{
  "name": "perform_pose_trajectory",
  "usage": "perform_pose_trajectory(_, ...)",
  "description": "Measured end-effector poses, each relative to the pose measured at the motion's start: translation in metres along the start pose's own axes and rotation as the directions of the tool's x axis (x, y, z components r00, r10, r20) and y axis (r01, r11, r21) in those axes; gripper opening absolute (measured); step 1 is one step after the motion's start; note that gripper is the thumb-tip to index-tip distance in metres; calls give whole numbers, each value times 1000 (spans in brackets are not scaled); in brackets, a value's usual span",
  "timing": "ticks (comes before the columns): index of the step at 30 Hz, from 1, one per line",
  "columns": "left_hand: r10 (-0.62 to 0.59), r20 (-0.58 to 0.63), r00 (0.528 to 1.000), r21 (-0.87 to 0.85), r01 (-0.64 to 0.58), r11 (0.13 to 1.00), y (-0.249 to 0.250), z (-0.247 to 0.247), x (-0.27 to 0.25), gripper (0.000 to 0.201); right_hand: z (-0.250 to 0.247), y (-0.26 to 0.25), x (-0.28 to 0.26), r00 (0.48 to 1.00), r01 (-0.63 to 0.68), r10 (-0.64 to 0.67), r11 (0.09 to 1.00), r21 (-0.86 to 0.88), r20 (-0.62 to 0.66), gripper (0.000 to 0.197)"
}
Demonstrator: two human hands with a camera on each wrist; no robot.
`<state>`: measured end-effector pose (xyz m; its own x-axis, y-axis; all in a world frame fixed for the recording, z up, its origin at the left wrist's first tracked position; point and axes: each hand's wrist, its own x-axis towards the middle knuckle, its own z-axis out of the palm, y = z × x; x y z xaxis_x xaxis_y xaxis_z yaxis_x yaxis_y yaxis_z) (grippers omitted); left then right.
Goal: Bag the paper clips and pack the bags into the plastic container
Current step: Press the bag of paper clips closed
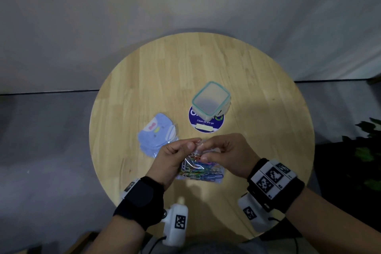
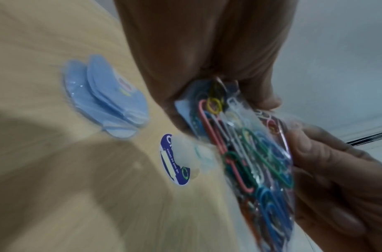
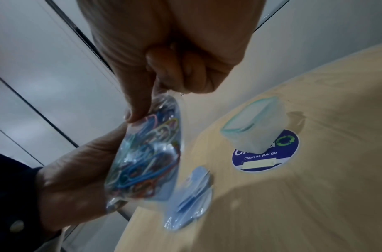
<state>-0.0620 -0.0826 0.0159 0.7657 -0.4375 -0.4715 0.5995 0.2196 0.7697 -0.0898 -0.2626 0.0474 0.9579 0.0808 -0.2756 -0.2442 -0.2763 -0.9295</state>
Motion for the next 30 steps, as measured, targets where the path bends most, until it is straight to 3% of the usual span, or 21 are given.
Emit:
perform_pose_trajectory(2, 9, -9, 1000, 17, -9, 1000, 4, 2, 0, 15, 1, -2, -2, 997, 41, -37, 997, 61, -71, 18)
perform_pose_trajectory(6, 48, -22, 999, 16, -47, 999, 13, 9, 0, 19, -7, -3, -4, 953, 230, -252, 963, -141, -168, 27)
perform_pose_trajectory(8, 77, -36, 996, -1, -77, 997, 15, 11, 0, 18, -10, 3, -3, 976, 171, -183, 980, -106, -121, 36)
perform_pose_trajectory(12, 85, -72, 994, -14, -86, 996, 14, 12, 2, 17, -4, 3, -4, 994, -5, -23, 964, 265, 103, 30)
perform_pose_trajectory(15, 55, -73, 996, 6, -54, 998, 9, 7, 3, 34, -2, 4, -1, 999, 5, -15, 981, 194, 50, 19)
perform_pose_trajectory(18, -97, 21, 995, 84, 95, 992, 6, -1, -1, 54, -2, 5, 3, 999, 46, -44, 979, 198, -15, 19)
perform_pose_trajectory(20, -202, 60, 978, 147, 191, 970, 4, -3, -7, 40, -3, 5, 5, 998, 66, -60, 976, 207, -37, 19)
perform_pose_trajectory(23, -199, 41, 979, 148, 191, 970, 2, -4, -10, 19, -5, 6, 8, 997, 81, -83, 983, 167, 6, 21)
perform_pose_trajectory(26, -162, 7, 987, 158, 159, 975, 2, -2, -9, 16, -9, 7, 12, 995, 48, -59, 992, 120, 85, 27)
perform_pose_trajectory(30, -144, -1, 990, 157, 143, 977, 2, -3, -7, 16, -12, 3, 15, 979, -10, -6, 997, 79, 202, 19)
